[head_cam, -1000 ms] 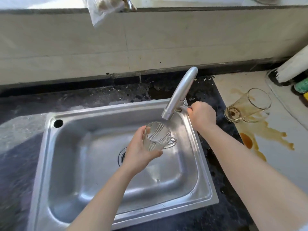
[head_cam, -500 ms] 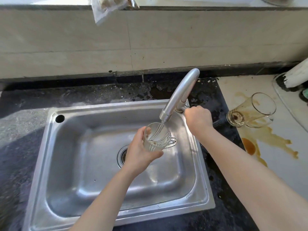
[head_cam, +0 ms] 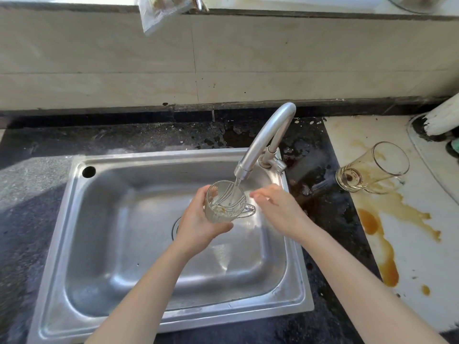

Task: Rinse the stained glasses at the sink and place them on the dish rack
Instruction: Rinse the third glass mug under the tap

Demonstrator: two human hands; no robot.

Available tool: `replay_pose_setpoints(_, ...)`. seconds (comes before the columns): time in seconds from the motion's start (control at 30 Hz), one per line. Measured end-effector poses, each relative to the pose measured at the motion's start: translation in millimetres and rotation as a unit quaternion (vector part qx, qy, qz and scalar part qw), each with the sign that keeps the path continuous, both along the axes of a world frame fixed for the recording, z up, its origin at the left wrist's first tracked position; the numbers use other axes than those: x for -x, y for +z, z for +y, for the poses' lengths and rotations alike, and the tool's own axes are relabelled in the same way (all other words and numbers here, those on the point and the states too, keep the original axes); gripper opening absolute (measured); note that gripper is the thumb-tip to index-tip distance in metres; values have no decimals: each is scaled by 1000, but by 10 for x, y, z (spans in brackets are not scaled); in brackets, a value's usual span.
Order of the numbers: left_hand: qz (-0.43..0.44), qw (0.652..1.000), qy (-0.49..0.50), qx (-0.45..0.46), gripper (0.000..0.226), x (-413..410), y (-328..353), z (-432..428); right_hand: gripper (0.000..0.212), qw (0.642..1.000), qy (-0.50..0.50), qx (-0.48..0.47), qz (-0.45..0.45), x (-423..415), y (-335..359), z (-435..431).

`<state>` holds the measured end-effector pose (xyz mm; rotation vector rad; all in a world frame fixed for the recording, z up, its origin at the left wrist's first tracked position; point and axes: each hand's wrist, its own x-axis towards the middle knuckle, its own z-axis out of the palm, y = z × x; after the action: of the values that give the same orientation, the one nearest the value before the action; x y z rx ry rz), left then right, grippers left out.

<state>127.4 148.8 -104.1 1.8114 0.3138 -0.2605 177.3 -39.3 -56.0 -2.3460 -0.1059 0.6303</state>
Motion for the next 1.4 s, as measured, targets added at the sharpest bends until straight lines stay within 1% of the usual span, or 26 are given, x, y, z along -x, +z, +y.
replay_pose_setpoints(0.03, -2, 1000, -7, 6, 76, -15, -2, 10, 26, 998, 19, -39, 54, 57, -38, 10)
replay_pose_setpoints(0.1, -6, 1000, -22, 15, 79, -48, 8, 21, 31, 992, 23, -83, 91, 100, -107, 17)
replay_pose_setpoints(0.2, -10, 999, -43, 25, 81, -99, 19, -1, 34, 988, -11, -124, 96, 98, -157, -1)
replay_pose_setpoints(0.27, -1, 997, -54, 47, 83, -121, 9, -52, 36, 986, -21, -139, 89, 110, -170, -44)
replay_pose_setpoints(0.37, 57, 994, -58, 79, 82, -90, 17, -64, 39, 980, -24, -170, 106, 142, -181, -49)
replay_pose_setpoints(0.4, 73, 990, -55, 109, 82, -60, 36, -32, 40, 980, -18, -168, 109, 146, -189, -25)
replay_pose_setpoints(0.43, 87, 981, -43, 170, 80, -38, 57, 11, 40, 981, -10, -162, 106, 141, -198, 8)
replay_pose_setpoints(0.5, 108, 944, 4, 313, 76, -49, 126, 64, 40, 984, -14, -153, 91, 110, -219, 73)
replay_pose_setpoints(0.53, 111, 930, 26, 349, 73, -81, 134, 53, 40, 985, -27, -152, 80, 90, -229, 92)
replay_pose_setpoints(0.6, 121, 937, 35, 326, 65, -156, 85, -38, 41, 985, -60, -150, 66, 74, -241, 76)
replay_pose_setpoints(0.63, 136, 946, 29, 293, 65, -172, 52, -89, 42, 983, -72, -153, 69, 92, -254, 47)
replay_pose_setpoints(0.7, 166, 953, 23, 253, 70, -159, -39, -126, 43, 982, -69, -154, 89, 175, -303, 5)
replay_pose_setpoints(0.73, 171, 951, 36, 254, 69, -156, -81, -105, 43, 982, -57, -149, 102, 210, -321, 16)
replay_pose_setpoints(0.8, 160, 952, 74, 250, 61, -188, -118, -42, 42, 981, -50, -149, 114, 202, -341, 78)
replay_pose_setpoints(0.87, 140, 957, 98, 233, 48, -260, -99, -73, 41, 977, -87, -166, 103, 131, -346, 128)
replay_pose_setpoints(0.93, 150, 963, 93, 205, 37, -308, -73, -164, 40, 972, -131, -171, 97, 120, -388, 82)
replay_pose_setpoints(1.0, 168, 966, 55, 186, 40, -307, -128, -196, 41, 971, -133, -163, 110, 198, -429, 25)
replay_pose_setpoints(1.03, 171, 966, 58, 185, 42, -297, -158, -179, 41, 972, -118, -157, 126, 218, -435, 31)
replay_pose_setpoints(1.1, 165, 961, 105, 196, 41, -290, -175, -136, 41, 972, -107, -146, 149, 169, -429, 94)
replay_pose_setpoints(1.13, 160, 959, 129, 197, 39, -302, -161, -137, 41, 970, -121, -145, 155, 117, -426, 119)
replay_pose_setpoints(1.17, 159, 958, 136, 196, 38, -322, -146, -155, 41, 966, -141, -145, 158, 71, -434, 125)
replay_pose_setpoints(1.2, 162, 960, 124, 192, 37, -345, -127, -185, 42, 964, -157, -146, 159, 54, -445, 113)
replay_pose_setpoints(1.27, 175, 963, 102, 180, 39, -368, -111, -222, 45, 963, -161, -143, 163, 88, -462, 91)
replay_pose_setpoints(1.33, 178, 958, 125, 188, 40, -366, -145, -188, 46, 965, -137, -140, 177, 100, -460, 124)
replay_pose_setpoints(1.4, 173, 955, 145, 193, 40, -347, -182, -166, 46, 962, -146, -144, 181, 44, -449, 164)
